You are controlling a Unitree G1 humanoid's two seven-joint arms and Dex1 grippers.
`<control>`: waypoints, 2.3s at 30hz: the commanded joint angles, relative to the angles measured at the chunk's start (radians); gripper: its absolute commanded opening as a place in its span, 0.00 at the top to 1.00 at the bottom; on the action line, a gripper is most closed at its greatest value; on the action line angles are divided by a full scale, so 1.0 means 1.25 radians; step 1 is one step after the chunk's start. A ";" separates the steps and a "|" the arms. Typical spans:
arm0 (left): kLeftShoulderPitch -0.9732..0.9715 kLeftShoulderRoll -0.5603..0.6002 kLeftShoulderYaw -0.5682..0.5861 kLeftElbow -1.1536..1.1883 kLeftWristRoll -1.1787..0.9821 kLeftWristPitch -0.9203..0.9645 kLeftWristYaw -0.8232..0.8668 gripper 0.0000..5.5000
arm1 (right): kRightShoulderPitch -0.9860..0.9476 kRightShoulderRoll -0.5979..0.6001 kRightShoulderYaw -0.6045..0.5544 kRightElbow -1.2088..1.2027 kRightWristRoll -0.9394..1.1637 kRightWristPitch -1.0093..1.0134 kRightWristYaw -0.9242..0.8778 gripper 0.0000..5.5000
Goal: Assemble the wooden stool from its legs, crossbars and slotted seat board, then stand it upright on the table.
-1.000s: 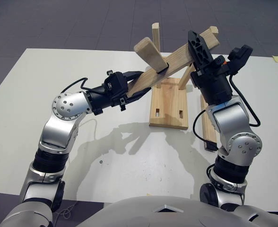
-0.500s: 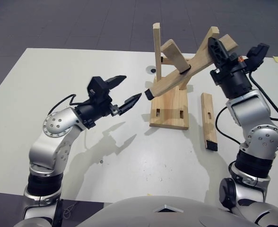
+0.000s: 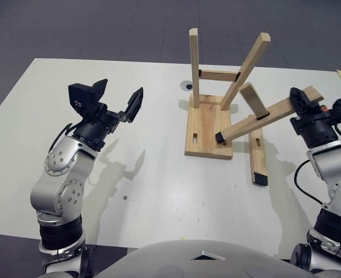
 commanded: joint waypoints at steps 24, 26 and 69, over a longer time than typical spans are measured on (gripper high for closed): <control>0.048 -0.013 -0.058 -0.001 0.045 -0.029 0.008 0.02 | 0.054 -0.019 -0.006 0.014 -0.009 0.032 0.091 0.81; 0.054 -0.014 -0.062 -0.003 0.047 -0.031 0.008 0.02 | 0.057 -0.027 -0.009 0.032 -0.031 0.028 0.110 0.81; 0.020 0.014 -0.146 0.062 0.148 -0.075 -0.042 0.02 | -0.075 -0.098 0.288 -0.031 -0.340 0.203 0.103 0.81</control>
